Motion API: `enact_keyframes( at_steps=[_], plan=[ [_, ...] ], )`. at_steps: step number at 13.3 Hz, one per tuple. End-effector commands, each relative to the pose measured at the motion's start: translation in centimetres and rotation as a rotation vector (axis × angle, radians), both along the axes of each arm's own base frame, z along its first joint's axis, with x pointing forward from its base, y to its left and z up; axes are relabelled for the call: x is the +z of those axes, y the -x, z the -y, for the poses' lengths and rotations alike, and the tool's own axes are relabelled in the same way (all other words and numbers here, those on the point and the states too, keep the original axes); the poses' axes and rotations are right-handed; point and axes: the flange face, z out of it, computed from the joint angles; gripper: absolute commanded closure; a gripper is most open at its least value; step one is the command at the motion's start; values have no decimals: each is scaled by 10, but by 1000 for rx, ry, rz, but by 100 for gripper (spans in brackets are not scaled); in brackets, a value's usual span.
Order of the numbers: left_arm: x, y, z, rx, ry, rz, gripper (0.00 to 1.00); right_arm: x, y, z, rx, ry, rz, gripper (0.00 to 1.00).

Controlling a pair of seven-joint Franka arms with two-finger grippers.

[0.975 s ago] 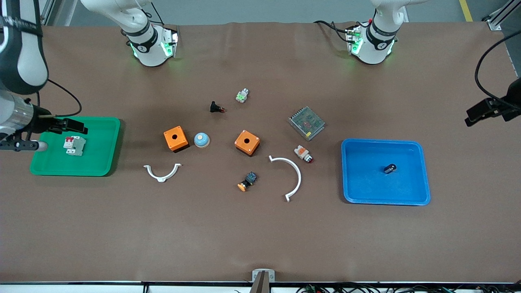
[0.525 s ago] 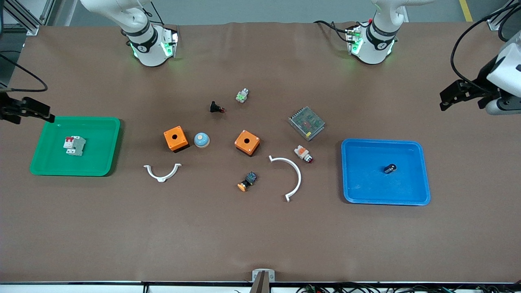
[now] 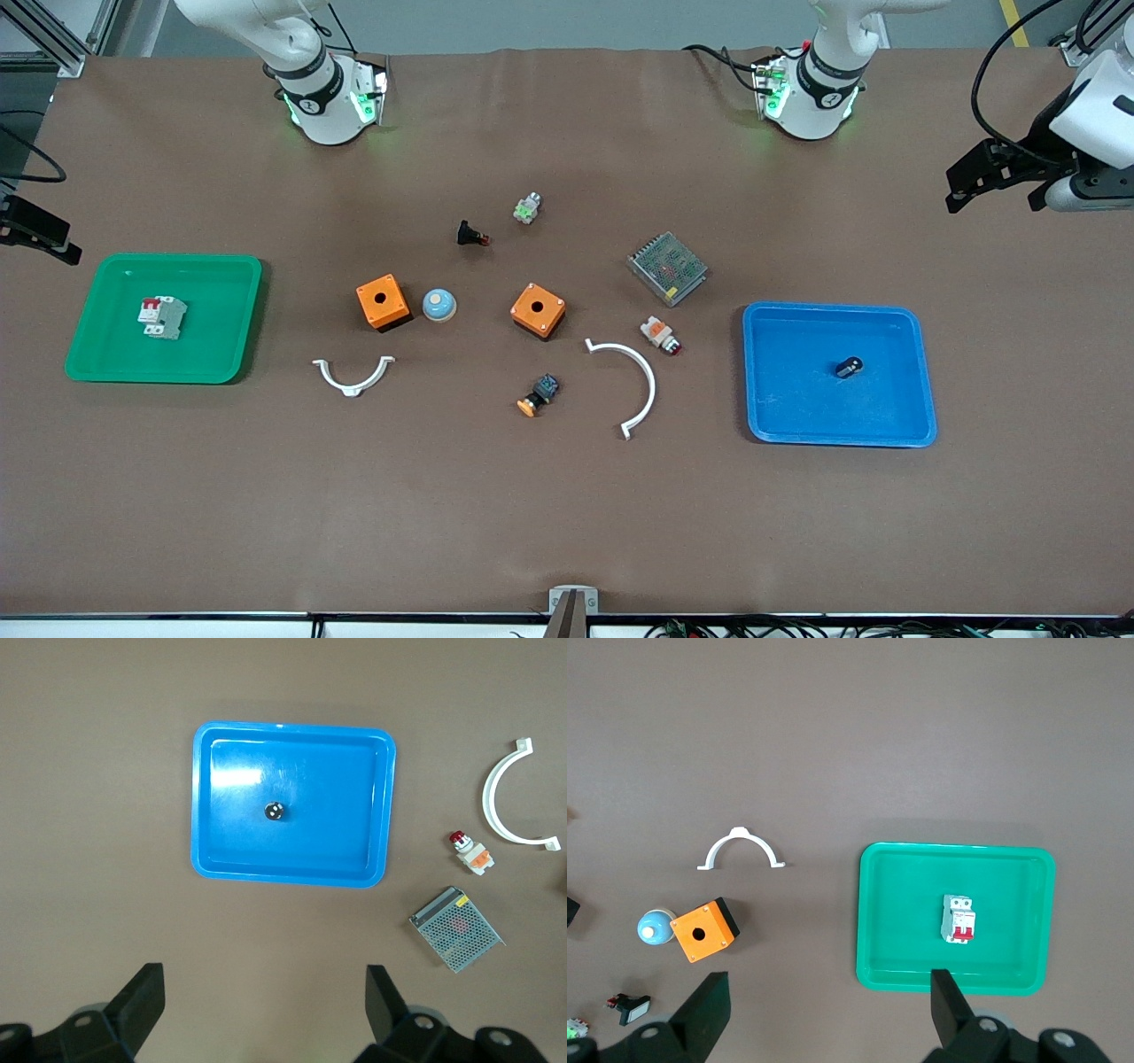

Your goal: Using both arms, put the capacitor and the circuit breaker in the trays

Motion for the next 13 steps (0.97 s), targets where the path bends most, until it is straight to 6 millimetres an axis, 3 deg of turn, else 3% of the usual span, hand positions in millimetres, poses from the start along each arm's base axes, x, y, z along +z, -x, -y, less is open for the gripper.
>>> enact_keyframes(
  at_steps=[1,7,9,13],
  plan=[
    [6,-5,-1,-17,2,6,0,5,-3,-9,7,13,-5,0],
    [1,-6,-3,-11,0,-20,0,7,-1,12,-19,5,1,0],
    [0,-6,-5,-8,0,-26,0,14,-4,1,8,2,18,0],
    [1,-6,-4,-8,0,-31,0,13,-4,3,8,6,17,0]
  ],
)
